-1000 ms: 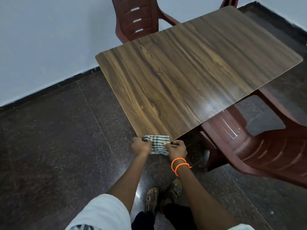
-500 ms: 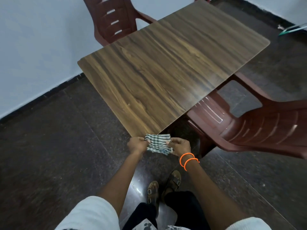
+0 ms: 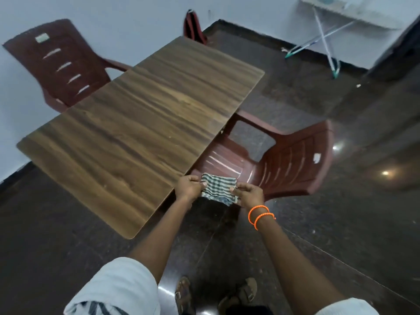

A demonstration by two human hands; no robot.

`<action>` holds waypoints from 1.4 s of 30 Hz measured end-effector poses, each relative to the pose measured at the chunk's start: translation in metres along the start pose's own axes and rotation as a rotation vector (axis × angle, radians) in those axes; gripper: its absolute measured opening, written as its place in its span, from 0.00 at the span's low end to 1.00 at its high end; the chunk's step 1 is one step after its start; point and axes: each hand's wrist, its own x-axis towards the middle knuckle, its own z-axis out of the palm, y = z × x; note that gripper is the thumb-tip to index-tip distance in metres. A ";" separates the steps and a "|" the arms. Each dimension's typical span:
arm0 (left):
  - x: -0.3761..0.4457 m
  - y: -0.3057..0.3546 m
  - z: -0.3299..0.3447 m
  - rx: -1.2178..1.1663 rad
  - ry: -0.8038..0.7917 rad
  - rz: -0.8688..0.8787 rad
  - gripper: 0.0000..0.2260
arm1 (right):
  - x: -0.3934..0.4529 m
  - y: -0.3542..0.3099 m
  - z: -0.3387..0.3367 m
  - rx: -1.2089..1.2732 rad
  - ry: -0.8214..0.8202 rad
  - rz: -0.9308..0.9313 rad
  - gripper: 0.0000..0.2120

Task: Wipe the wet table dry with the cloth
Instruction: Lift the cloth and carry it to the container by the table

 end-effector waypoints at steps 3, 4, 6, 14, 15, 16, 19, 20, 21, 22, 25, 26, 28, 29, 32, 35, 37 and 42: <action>-0.018 0.044 0.058 0.051 -0.036 0.048 0.12 | 0.013 -0.029 -0.055 0.014 0.087 -0.067 0.11; -0.025 0.058 0.076 0.050 -0.048 0.059 0.10 | 0.018 -0.037 -0.070 0.013 0.097 -0.080 0.11; -0.036 0.085 0.122 0.046 -0.092 0.071 0.06 | 0.031 -0.056 -0.113 0.024 0.119 -0.105 0.11; -0.053 0.159 0.283 -0.016 -0.316 0.086 0.12 | 0.081 -0.118 -0.274 0.080 0.243 -0.170 0.22; -0.055 0.167 0.303 -0.012 -0.341 0.083 0.12 | 0.080 -0.132 -0.290 0.079 0.263 -0.183 0.19; -0.054 0.174 0.322 -0.021 -0.362 0.079 0.13 | 0.081 -0.143 -0.306 0.082 0.279 -0.193 0.15; -0.047 0.195 0.375 -0.028 -0.396 0.081 0.12 | 0.096 -0.176 -0.346 0.112 0.300 -0.217 0.11; -0.042 0.202 0.394 -0.029 -0.400 0.084 0.12 | 0.104 -0.187 -0.359 0.123 0.301 -0.222 0.11; -0.036 0.210 0.411 -0.027 -0.404 0.086 0.11 | 0.116 -0.197 -0.371 0.134 0.300 -0.220 0.11; -0.031 0.218 0.429 -0.037 -0.411 0.087 0.11 | 0.128 -0.206 -0.383 0.150 0.300 -0.217 0.11; -0.007 0.240 0.478 -0.042 -0.396 0.077 0.08 | 0.169 -0.232 -0.415 0.150 0.297 -0.193 0.11; 0.004 0.247 0.493 -0.057 -0.382 0.068 0.07 | 0.186 -0.240 -0.424 0.145 0.291 -0.188 0.11; 0.025 0.265 0.526 -0.066 -0.389 0.047 0.06 | 0.220 -0.260 -0.442 0.175 0.278 -0.173 0.11; 0.035 0.273 0.538 -0.047 -0.400 0.046 0.06 | 0.233 -0.269 -0.448 0.187 0.271 -0.164 0.11; 0.057 0.298 0.575 -0.046 -0.400 0.047 0.07 | 0.277 -0.299 -0.471 0.161 0.265 -0.147 0.11; 0.083 0.324 0.597 -0.073 -0.374 0.034 0.11 | 0.317 -0.331 -0.483 0.170 0.185 -0.120 0.11; 0.105 0.342 0.612 -0.077 -0.352 0.039 0.12 | 0.351 -0.351 -0.490 0.154 0.167 -0.112 0.11; 0.155 0.385 0.649 -0.123 -0.282 0.025 0.12 | 0.432 -0.400 -0.497 0.108 0.115 -0.088 0.11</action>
